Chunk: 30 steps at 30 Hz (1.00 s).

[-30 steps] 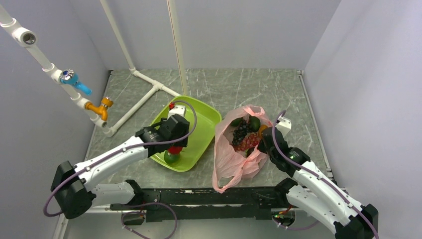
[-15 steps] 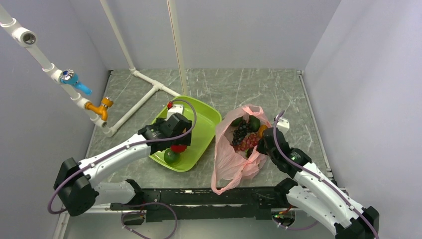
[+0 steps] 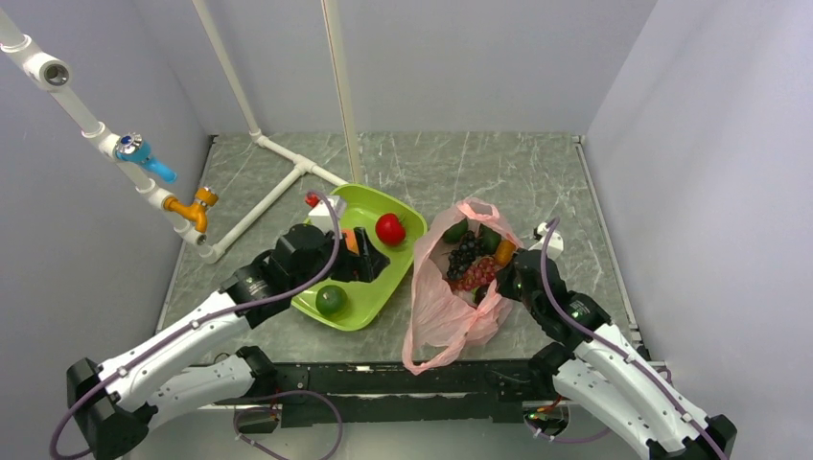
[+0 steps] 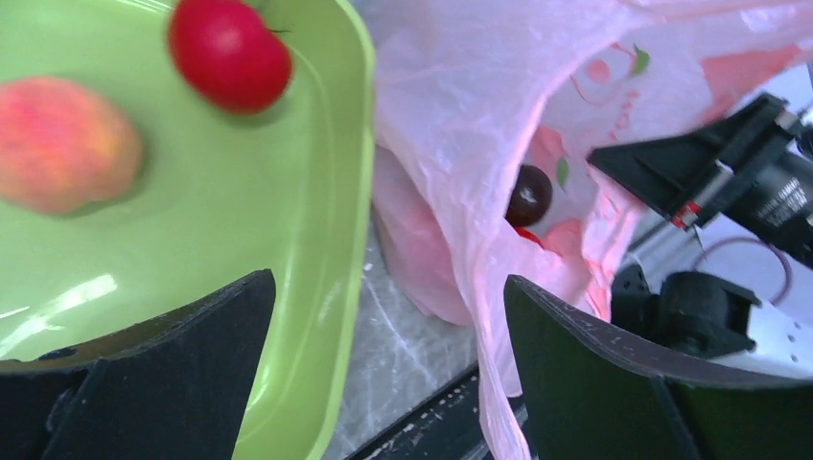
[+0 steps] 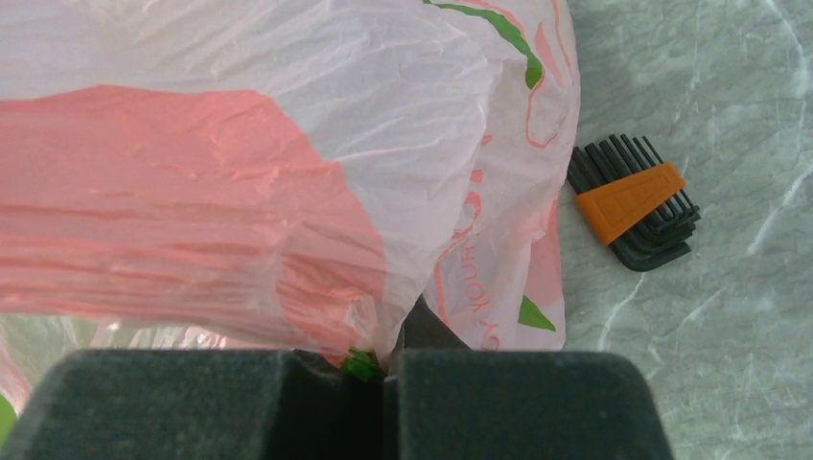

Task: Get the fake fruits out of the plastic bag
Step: Take out the fake fruit from the plastic bag.

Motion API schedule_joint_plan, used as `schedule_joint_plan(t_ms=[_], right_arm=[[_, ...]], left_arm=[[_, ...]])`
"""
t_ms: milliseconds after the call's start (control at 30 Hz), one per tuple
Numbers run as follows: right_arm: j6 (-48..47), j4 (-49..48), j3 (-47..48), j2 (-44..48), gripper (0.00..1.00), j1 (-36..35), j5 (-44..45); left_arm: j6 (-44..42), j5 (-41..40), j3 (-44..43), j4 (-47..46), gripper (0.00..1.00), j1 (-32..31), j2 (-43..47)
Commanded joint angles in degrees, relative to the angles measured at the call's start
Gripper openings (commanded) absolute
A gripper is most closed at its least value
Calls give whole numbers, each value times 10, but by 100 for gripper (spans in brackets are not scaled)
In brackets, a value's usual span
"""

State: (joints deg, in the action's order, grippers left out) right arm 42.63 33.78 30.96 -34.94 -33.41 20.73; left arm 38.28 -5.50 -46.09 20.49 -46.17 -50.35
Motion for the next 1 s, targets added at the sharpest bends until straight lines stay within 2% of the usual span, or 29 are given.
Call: schedule_joint_plan(t_ms=[0,133,367,600,800,967], right_arm=[[-3,3,10,-6,0,1,-2],[2,-6,1,-1,0,0,-10],[-8,-15,-4,13,0,1,-40],[2,-14,-18,33,0,0,-47],[2,-15,-26,44,0,1,-46],[2,-13,-27,49,0,1,-42]], left_arm=[[26,98,14,-123,93,-29,-33],[-3,85,-4,-179,91,-102,-78],[-2,62,-8,-335,77,-182,-194],[-37,8,-104,-302,69,-216,-326],[-52,-72,-123,-364,67,-229,-394],[-111,-131,-185,-335,63,-247,-458]])
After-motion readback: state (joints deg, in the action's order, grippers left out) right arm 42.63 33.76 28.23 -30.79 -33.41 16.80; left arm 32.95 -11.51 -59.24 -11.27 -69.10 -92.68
